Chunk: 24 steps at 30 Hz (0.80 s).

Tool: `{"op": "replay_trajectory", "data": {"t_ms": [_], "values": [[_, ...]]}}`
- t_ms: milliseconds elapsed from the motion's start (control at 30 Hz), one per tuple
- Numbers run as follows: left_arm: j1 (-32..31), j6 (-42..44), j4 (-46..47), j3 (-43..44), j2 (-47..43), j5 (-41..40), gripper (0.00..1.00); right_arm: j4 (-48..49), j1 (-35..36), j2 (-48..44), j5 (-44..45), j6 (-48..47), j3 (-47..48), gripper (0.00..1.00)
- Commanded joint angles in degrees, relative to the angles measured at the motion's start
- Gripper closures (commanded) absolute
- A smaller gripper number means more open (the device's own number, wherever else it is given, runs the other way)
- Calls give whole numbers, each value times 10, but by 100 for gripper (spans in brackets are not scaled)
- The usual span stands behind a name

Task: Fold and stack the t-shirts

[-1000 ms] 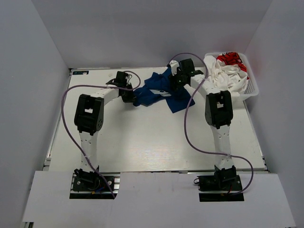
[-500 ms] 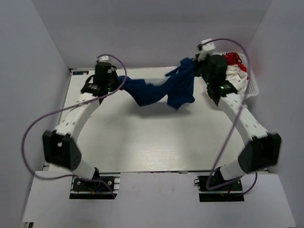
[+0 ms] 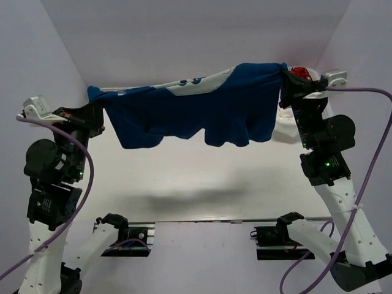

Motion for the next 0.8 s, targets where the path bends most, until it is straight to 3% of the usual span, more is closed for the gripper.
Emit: {"op": "replay_trajectory", "data": {"t_ms": [0,133,167,200,233,267,300,367,467,633,733,767], "values": [[16,3,-37,-7,32,-128,100,-19,-26,10,122,-2,21,100],[23,-38,-99,-20,145,-116,100,-122,-26,104,44,67,24,100],[23,-44,-110,-20,174,-116,90,-135,-26,143,33,87,26,100],[23,-52,-123,-20,205,-133,74,-144,-25,185,23,104,26,100],[29,-63,-137,-25,268,-146,48,-178,-26,223,22,113,27,89],[29,-85,-166,-25,300,-155,19,-185,-27,242,21,118,33,69],[34,-92,-183,-18,334,-147,0,-206,-26,263,27,127,47,51],[34,-111,-233,8,418,-130,0,-243,-26,322,22,132,75,10],[40,-123,-240,1,459,-97,0,-239,-21,334,-33,112,64,10],[45,-129,-186,-98,426,-30,0,-227,-12,297,-49,117,-28,10],[26,-64,-95,-158,388,66,0,-232,-8,265,-3,151,-96,10],[26,-44,-66,-172,387,171,0,-233,-11,241,8,158,-124,10]]}}
